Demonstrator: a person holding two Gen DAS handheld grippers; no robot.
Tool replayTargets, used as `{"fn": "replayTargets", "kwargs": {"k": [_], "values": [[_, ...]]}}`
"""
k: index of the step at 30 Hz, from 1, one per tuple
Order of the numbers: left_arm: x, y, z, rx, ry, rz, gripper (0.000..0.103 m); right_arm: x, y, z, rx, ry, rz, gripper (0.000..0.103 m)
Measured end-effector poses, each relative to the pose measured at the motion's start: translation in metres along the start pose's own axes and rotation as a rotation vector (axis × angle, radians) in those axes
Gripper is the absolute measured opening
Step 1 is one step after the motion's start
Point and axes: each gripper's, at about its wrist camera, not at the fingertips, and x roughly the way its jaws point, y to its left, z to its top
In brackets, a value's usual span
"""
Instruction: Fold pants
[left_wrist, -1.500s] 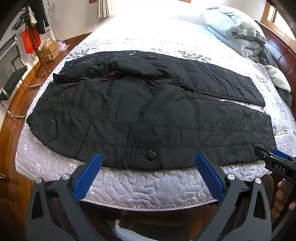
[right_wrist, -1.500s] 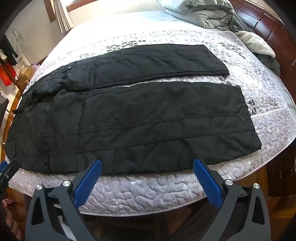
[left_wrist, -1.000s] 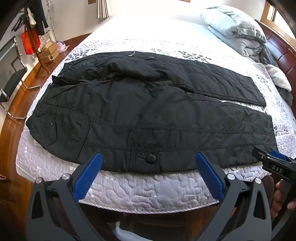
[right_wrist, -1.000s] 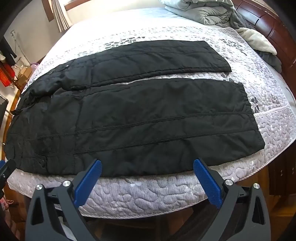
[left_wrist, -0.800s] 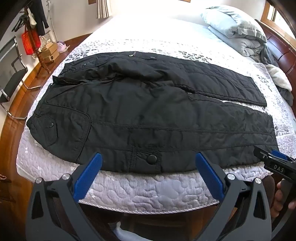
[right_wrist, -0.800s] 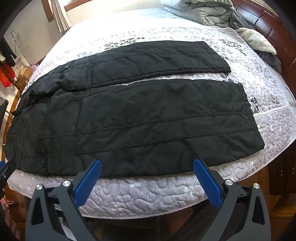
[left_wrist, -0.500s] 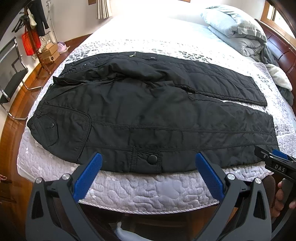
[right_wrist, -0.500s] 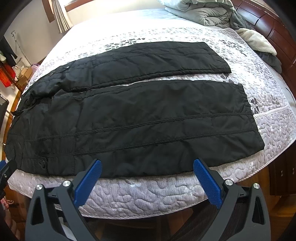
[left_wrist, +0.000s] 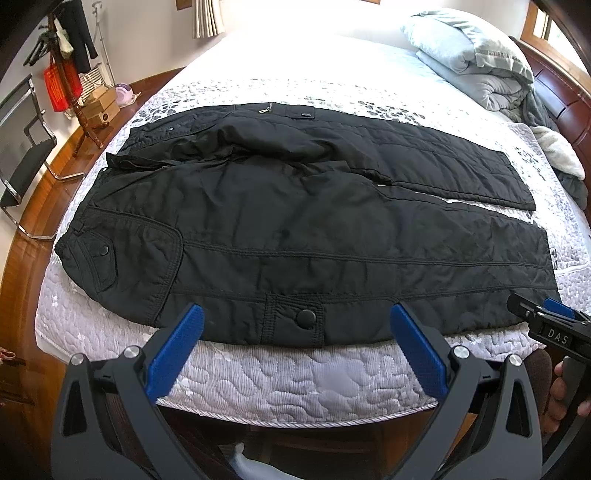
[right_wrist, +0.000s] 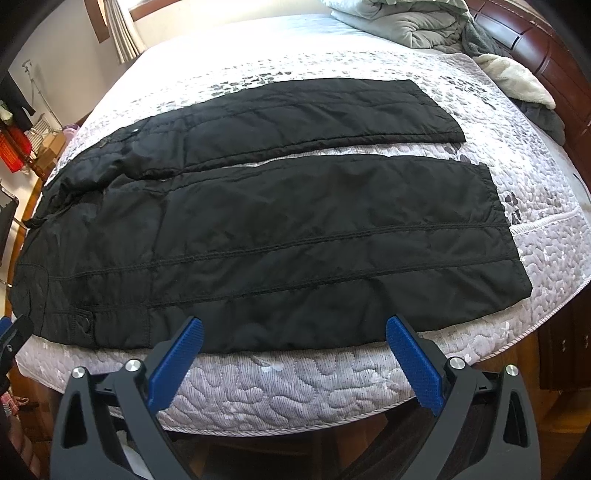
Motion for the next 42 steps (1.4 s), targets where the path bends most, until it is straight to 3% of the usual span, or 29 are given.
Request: {"fn": "replayTargets", "kwargs": {"k": [42], "values": [[0.0033, -0.0042, 0.0024, 0.013, 0.008, 0.008, 0.1, 0.0083, -0.0027, 0.0003, 0.003, 0.019, 0.005, 0.099]]}}
